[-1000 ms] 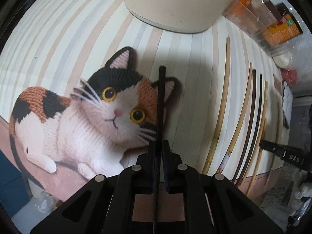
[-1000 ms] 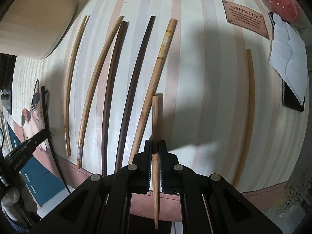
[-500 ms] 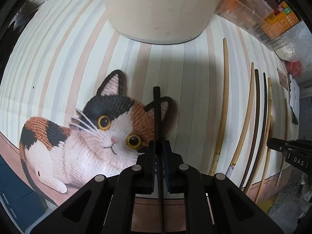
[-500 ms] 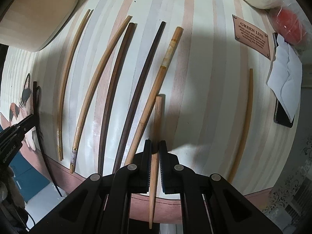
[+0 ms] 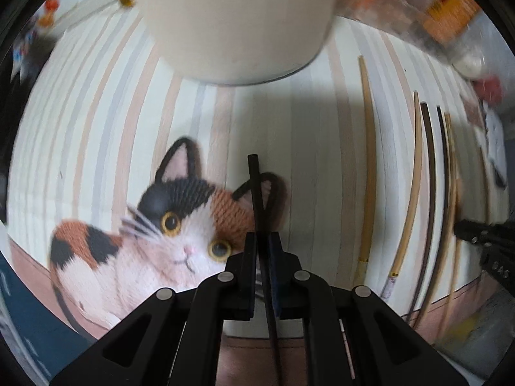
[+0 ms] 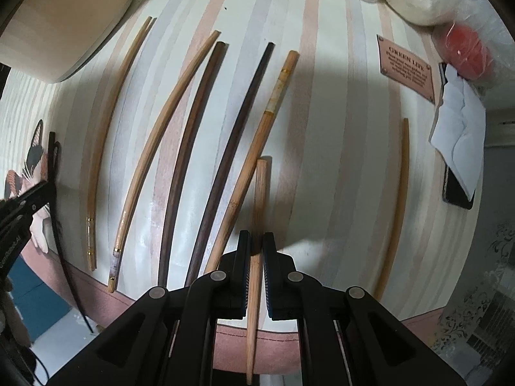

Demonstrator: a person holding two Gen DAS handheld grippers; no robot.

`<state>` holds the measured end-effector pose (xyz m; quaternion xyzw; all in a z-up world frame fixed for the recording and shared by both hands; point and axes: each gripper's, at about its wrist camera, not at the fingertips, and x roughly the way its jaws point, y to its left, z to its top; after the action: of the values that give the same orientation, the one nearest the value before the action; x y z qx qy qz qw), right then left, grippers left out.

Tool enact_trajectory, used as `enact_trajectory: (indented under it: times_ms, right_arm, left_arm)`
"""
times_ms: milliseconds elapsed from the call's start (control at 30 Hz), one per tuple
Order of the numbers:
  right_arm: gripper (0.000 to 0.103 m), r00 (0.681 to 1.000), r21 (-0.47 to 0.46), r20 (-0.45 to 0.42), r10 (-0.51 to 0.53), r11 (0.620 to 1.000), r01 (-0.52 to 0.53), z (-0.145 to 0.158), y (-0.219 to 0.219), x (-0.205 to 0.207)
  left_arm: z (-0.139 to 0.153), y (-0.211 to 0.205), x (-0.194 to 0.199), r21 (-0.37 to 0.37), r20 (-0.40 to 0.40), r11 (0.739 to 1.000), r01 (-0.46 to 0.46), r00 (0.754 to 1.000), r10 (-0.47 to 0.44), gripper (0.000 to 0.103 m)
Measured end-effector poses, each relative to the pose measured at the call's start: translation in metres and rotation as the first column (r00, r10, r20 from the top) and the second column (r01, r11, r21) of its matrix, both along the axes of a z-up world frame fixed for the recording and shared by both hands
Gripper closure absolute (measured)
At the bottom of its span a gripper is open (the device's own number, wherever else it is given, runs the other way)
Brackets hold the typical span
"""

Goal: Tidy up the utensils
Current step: 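Lift both chopsticks and carry them above the beige holder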

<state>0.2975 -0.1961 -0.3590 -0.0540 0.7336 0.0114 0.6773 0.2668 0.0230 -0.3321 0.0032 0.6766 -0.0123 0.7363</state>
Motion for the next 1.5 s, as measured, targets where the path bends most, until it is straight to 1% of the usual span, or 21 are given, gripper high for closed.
enact_trajectory:
  times_ms: [67, 200, 267, 433, 533, 567, 633, 667, 733, 933, 1067, 1233, 1333, 1433, 1500]
  right_arm:
    - [0.096, 1.000, 0.005, 0.014, -0.005, 1.000, 0.004, -0.001, 0.002, -0.004]
    - [0.096, 0.997, 0.050, 0.057, -0.049, 0.998, 0.046, 0.006, -0.007, -0.015]
    - [0.096, 0.992, 0.083, 0.103, -0.071, 0.995, 0.063, 0.019, -0.013, -0.021]
    - [0.096, 0.970, 0.112, 0.233, -0.067, 0.993, 0.042, 0.060, -0.014, -0.040]
    - [0.096, 0.952, 0.134, 0.296, -0.076, 0.990, 0.037, 0.082, -0.015, -0.050]
    - [0.096, 0.945, 0.141, 0.317, -0.079, 0.989, 0.036, 0.088, -0.013, -0.055]
    - [0.096, 0.932, 0.160, 0.351, -0.088, 0.987, 0.033, 0.099, -0.014, -0.057]
    - [0.096, 0.926, 0.173, 0.366, -0.093, 0.984, 0.030, 0.104, -0.020, -0.053]
    - [0.096, 0.916, 0.188, 0.390, -0.099, 0.982, 0.026, 0.106, -0.016, -0.039]
    - [0.096, 0.871, 0.237, 0.479, -0.107, 0.971, -0.011, 0.151, -0.010, -0.035]
    - [0.096, 0.830, 0.270, 0.544, -0.123, 0.962, -0.035, 0.182, -0.004, -0.026]
    - [0.096, 0.778, 0.312, 0.611, -0.147, 0.948, -0.066, 0.219, 0.004, -0.010]
    - [0.096, 0.751, 0.336, 0.640, -0.161, 0.938, -0.085, 0.241, 0.010, 0.003]
    - [0.096, 0.725, 0.357, 0.667, -0.173, 0.928, -0.107, 0.261, 0.017, 0.016]
    - [0.096, 0.704, 0.370, 0.686, -0.182, 0.921, -0.122, 0.275, 0.023, 0.025]
  left_arm:
    - [0.001, -0.008, 0.003, 0.011, 0.021, 1.000, 0.008, 1.000, -0.008, 0.098]
    - [0.007, -0.011, -0.001, -0.010, 0.037, 1.000, -0.012, 0.999, 0.013, 0.099]
    - [0.021, -0.015, -0.007, -0.016, 0.068, 1.000, -0.015, 0.998, 0.016, 0.099]
    - [0.061, -0.029, -0.021, -0.037, 0.165, 0.999, -0.017, 0.986, 0.023, 0.099]
    - [0.080, -0.027, -0.026, -0.042, 0.219, 0.999, -0.022, 0.975, 0.031, 0.099]
    - [0.081, -0.023, -0.028, -0.045, 0.232, 0.999, -0.023, 0.972, 0.033, 0.099]
    - [0.093, -0.021, -0.030, -0.048, 0.261, 0.999, -0.025, 0.965, 0.036, 0.099]
    - [0.100, -0.020, -0.031, -0.053, 0.276, 0.998, -0.027, 0.960, 0.041, 0.099]
    - [0.113, -0.006, -0.034, -0.059, 0.305, 0.998, -0.029, 0.951, 0.046, 0.099]
    - [0.154, -0.001, -0.034, -0.072, 0.402, 0.997, -0.043, 0.913, 0.068, 0.099]
    - [0.178, 0.002, -0.033, -0.085, 0.449, 0.995, -0.046, 0.890, 0.080, 0.099]
    - [0.217, 0.004, -0.028, -0.117, 0.520, 0.992, -0.042, 0.848, 0.098, 0.099]
    - [0.244, 0.004, -0.024, -0.139, 0.566, 0.990, -0.033, 0.817, 0.107, 0.099]
    - [0.274, 0.007, -0.017, -0.165, 0.612, 0.986, -0.027, 0.781, 0.123, 0.099]
    - [0.296, 0.010, -0.008, -0.172, 0.650, 0.985, -0.024, 0.748, 0.132, 0.099]
